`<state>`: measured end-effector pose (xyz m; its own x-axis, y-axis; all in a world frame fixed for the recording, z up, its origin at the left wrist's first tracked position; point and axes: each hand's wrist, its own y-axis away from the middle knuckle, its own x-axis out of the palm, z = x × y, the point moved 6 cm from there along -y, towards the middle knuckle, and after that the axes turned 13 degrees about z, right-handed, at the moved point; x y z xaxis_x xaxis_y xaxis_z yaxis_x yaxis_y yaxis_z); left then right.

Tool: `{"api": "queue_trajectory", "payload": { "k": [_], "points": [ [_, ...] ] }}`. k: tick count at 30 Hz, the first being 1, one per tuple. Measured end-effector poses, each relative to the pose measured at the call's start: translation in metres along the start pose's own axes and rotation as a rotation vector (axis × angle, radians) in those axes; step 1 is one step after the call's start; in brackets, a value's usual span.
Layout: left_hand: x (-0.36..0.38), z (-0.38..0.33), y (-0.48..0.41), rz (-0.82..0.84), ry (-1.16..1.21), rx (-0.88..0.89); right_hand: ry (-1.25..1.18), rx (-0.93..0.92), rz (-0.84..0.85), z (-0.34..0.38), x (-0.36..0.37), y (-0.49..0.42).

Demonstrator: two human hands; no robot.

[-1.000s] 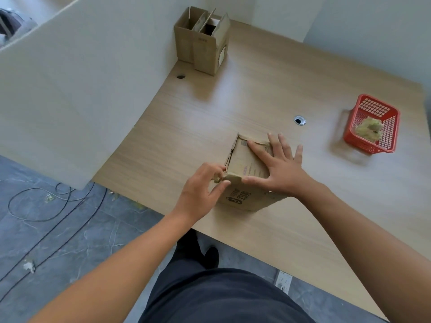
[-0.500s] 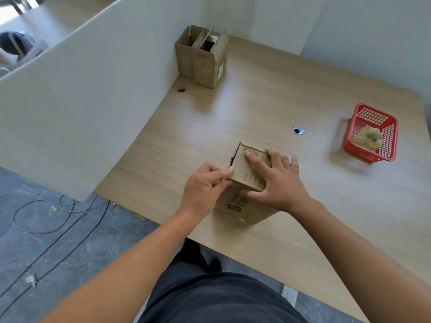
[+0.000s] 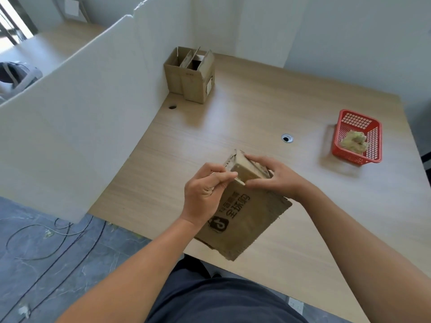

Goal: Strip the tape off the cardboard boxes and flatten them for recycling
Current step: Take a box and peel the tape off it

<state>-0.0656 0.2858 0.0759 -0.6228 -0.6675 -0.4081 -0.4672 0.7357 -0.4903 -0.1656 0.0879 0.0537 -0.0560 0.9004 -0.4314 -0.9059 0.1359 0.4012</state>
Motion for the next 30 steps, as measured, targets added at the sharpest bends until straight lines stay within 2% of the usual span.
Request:
{"api": "queue_trajectory", "payload": {
  "k": [3, 6, 8, 10, 15, 19, 21, 23, 27, 30],
  "points": [
    [0.011, 0.016, 0.004, 0.177, 0.259, -0.166, -0.134, 0.020, -0.100, -0.022, -0.022, 0.015],
    [0.016, 0.032, 0.010, 0.243, 0.531, -0.481, 0.032, 0.014, -0.112, -0.030, -0.026, 0.026],
    [0.017, 0.039, 0.008, 0.284, 0.441, -0.600, 0.066, -0.006, -0.114, -0.032, -0.018, 0.029],
    [0.018, 0.042, 0.003, 0.311, 0.248, -0.595, 0.078, -0.038, -0.122, -0.034, -0.005, 0.029],
    [0.027, 0.055, -0.002, 0.334, -0.012, -0.651, 0.106, -0.136, -0.202, -0.036, 0.022, 0.030],
    [0.020, 0.079, -0.006, 0.346, -0.046, -0.866, 0.077, -0.214, -0.349, -0.042, 0.029, 0.027],
    [0.016, 0.085, -0.016, 0.317, -0.001, -0.863, 0.066, -0.230, -0.413, -0.042, 0.031, 0.023],
    [0.015, 0.090, -0.028, 0.313, -0.020, -0.818, 0.087, -0.198, -0.403, -0.043, 0.035, 0.016],
    [0.022, 0.095, -0.041, 0.388, -0.219, -0.684, 0.067, -0.062, -0.293, -0.055, 0.030, 0.013],
    [0.047, 0.097, -0.031, 0.483, -0.229, -0.600, -0.017, 0.083, -0.187, -0.068, 0.030, 0.023]
  ]
}}
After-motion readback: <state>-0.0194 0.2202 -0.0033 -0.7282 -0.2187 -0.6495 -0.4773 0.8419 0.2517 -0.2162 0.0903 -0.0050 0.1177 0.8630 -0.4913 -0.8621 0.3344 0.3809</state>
